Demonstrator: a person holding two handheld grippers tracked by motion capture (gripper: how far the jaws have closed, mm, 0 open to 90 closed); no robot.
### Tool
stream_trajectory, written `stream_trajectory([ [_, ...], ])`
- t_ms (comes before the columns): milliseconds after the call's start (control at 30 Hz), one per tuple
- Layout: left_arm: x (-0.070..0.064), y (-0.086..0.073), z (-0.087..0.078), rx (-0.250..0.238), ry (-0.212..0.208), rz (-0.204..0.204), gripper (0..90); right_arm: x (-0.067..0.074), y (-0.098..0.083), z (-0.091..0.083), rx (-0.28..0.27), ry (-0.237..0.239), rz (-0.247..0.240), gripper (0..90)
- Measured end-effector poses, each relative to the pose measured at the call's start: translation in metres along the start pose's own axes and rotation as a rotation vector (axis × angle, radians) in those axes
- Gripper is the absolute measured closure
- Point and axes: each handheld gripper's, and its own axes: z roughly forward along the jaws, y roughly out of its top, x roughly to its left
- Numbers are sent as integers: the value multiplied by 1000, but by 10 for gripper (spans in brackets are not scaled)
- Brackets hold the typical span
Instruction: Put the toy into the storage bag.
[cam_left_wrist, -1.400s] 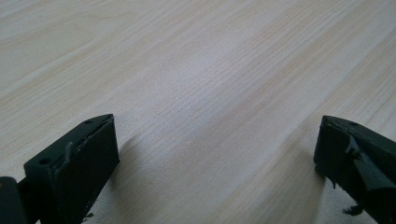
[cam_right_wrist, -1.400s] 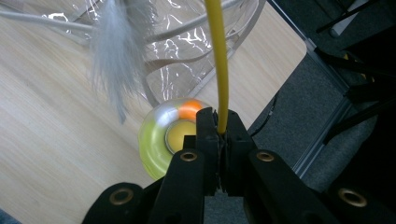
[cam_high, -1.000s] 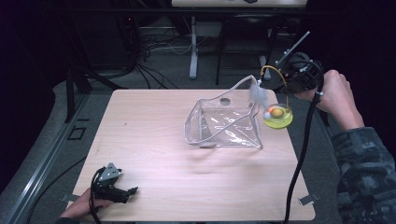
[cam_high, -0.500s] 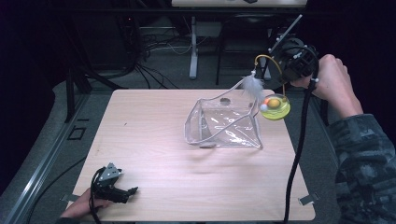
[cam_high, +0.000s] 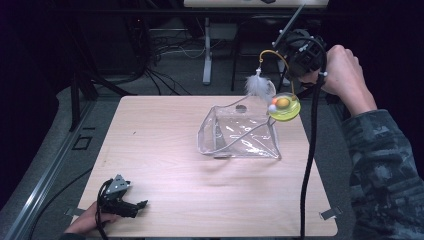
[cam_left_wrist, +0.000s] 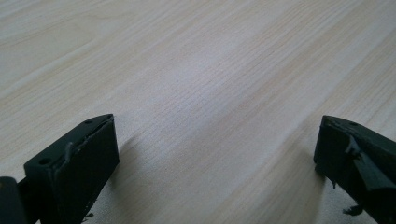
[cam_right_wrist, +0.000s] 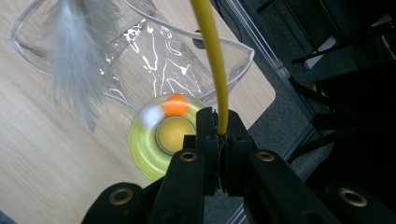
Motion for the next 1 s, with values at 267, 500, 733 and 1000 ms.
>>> stream_trajectory([
  [267, 0, 0, 0, 0, 0, 0, 0, 3, 14, 3, -15, 14, -6, 879],
  [500, 0, 0, 0, 0, 0, -1, 0, 8, 24, 8, -15, 30, -21, 879],
  [733, 0, 0, 0, -1, 0, -1, 0, 17, 36, 16, -32, 39, -39, 879],
  [1000, 0, 0, 0, 0, 0, -1, 0, 26, 45, 27, -44, 61, -54, 879],
])
